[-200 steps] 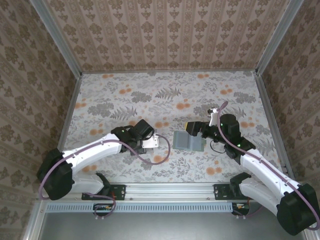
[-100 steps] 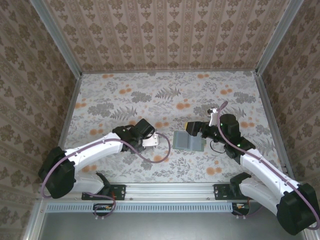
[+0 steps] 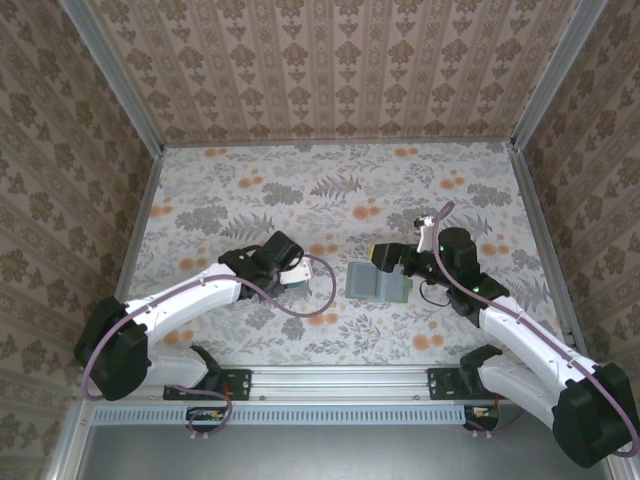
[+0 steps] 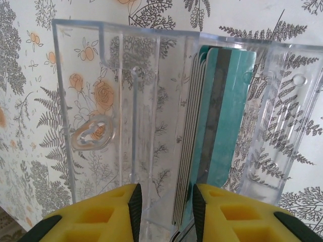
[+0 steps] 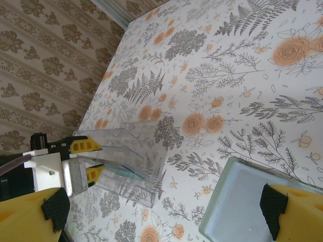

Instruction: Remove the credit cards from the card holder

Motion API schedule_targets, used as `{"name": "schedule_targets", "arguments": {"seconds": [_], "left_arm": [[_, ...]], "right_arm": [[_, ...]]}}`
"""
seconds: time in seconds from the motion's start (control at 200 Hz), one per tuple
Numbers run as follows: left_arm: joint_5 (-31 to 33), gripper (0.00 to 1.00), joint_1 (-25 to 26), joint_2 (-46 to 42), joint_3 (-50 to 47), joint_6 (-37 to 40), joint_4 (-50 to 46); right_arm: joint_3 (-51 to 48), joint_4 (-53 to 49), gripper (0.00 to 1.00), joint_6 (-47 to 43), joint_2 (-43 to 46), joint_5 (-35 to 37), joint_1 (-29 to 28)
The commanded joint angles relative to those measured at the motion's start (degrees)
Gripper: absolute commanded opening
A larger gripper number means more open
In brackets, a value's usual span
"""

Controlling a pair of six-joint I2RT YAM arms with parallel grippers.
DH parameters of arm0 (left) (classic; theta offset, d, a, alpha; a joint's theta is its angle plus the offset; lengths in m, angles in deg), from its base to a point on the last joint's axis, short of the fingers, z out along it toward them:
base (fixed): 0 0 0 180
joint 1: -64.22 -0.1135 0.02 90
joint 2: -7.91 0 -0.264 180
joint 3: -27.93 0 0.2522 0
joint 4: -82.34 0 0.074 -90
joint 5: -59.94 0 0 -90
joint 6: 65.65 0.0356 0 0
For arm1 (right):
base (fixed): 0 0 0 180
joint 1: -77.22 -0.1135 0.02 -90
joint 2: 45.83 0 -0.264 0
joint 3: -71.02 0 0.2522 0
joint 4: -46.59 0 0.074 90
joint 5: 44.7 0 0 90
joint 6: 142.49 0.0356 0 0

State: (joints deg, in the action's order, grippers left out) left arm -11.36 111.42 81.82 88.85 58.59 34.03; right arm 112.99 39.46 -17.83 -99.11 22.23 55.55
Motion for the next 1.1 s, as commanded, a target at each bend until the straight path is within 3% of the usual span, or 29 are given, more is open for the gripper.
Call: {"name": "schedule_targets", "arguments": {"seconds": [0.0,0.24,0.375,0.45,0.5,0.52,0.535,0.665,0.715,0.805,0.915,1.095], "left_arm": [[-0.48,0.35,-0.20,0.79,1.22,-1.57,-1.50],[-4.68,0.37,-0.12,-3.36,3.73,-5.01,-3.49],[-7.31,0.52,-0.09,-7.36,5.65,-9.22,-4.41],[-9.83,0.68,-0.26,-9.45,6.86,-12.79,-4.15],[-10.55,0.84,-0.59,-10.89,7.29,-16.30,-2.48],[-10.88,0.98,-0.83,-11.59,7.27,-17.83,-1.59],[-11.25,1.00,-1.05,-12.03,7.25,-19.02,-0.80],[-8.69,1.00,-2.95,-15.79,5.86,-35.61,6.69],[-11.84,1.00,-4.20,-16.84,5.78,-40.46,8.33],[-17.06,1.00,-5.51,-17.91,4.53,-46.57,12.01],[-19.74,1.00,-6.03,-16.26,3.93,-54.66,14.79],[-24.98,0.91,-4.61,-8.87,5.11,-64.54,17.04]], "right_arm": [[-0.78,1.30,1.00,-0.29,0.26,-0.65,-0.37],[-0.96,0.66,1.00,-0.46,0.54,-0.12,-0.33],[-0.57,-1.22,1.00,-0.65,0.44,1.48,-0.32],[-0.52,-3.25,1.00,-0.60,0.69,3.62,-0.38],[-0.43,-5.05,1.00,-0.73,0.86,5.22,-0.34],[-0.43,-5.66,1.00,-0.65,0.94,5.77,-0.35],[-0.43,-6.17,1.00,-0.64,1.02,6.30,-0.33],[-0.65,-11.04,1.00,-0.39,1.63,10.55,-0.35],[-0.78,-12.73,0.99,-0.37,1.68,12.15,-0.33],[-0.96,-15.57,0.83,0.43,0.93,13.98,-0.31],[-1.47,-17.91,0.48,2.30,-1.96,16.25,-0.30],[-1.84,-19.80,0.43,4.51,-7.97,18.87,-0.35]]}}
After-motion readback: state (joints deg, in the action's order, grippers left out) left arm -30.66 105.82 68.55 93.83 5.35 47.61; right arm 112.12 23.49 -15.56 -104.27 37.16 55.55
